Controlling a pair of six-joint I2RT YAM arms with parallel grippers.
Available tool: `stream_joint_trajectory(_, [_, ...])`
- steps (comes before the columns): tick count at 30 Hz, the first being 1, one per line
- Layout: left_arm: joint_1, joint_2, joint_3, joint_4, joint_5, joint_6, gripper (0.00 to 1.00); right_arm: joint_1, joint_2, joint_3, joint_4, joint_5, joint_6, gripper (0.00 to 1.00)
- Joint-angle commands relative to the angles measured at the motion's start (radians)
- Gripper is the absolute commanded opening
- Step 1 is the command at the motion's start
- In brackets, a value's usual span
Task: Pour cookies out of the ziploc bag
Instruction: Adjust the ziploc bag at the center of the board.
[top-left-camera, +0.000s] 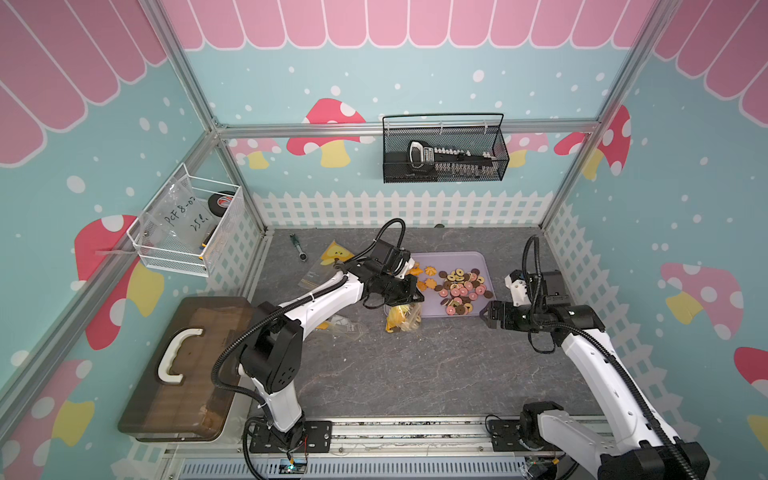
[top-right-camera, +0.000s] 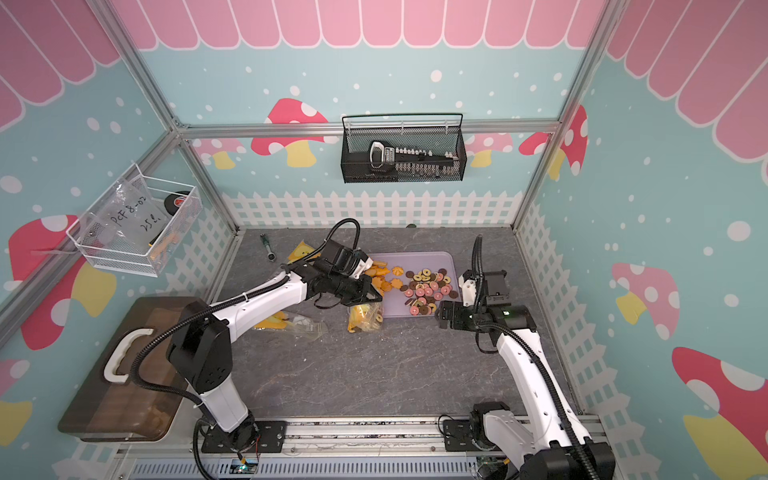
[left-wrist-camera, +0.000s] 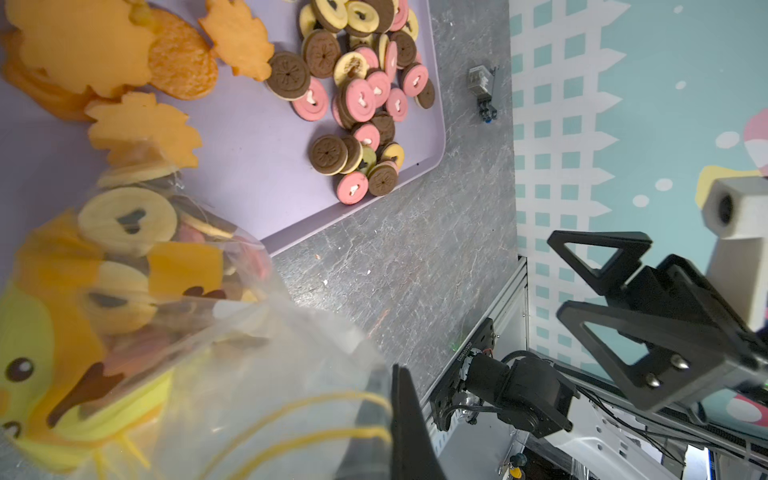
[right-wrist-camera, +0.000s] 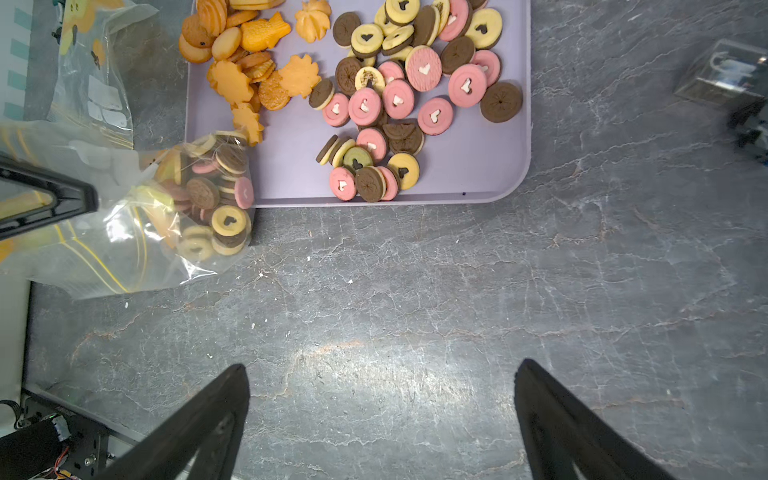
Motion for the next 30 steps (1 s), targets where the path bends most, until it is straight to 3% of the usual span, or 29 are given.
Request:
stream_joint_trajectory(1, [-0.015, -0.021, 0.107, -0.023, 0.041, 0.018, 0.00, -0.001, 0.005, -0.015, 0.027, -0.017, 0.007, 0.98])
stream_joint_trajectory(7, [-0.069, -0.084, 0.174, -0.091, 0.057, 0.041, 0.00, 0.000, 0.016, -0.025, 0.042, -0.015, 0.008, 0.98])
stream_joint_trajectory(13, [0.009, -0.182, -0.110, -0.005, 0.007, 0.043, 0.00, 0.002, 0.042, -0.084, 0.114, -0.074, 0.034, 0.94])
stream_joint_trajectory(17, [0.065, -0.134, -0.244, 0.081, 0.002, 0.066, 0.00, 0.013, 0.098, -0.116, 0.168, -0.150, 0.045, 0.89])
stream_joint_trajectory(24, [0.083, -0.077, -0.249, 0.112, -0.003, 0.081, 0.00, 0.075, 0.127, -0.158, 0.255, -0.220, 0.080, 0.82])
stream_joint_trajectory(30, [0.096, -0.064, -0.227, 0.099, -0.014, 0.084, 0.00, 0.231, 0.165, -0.182, 0.306, -0.251, 0.095, 0.75])
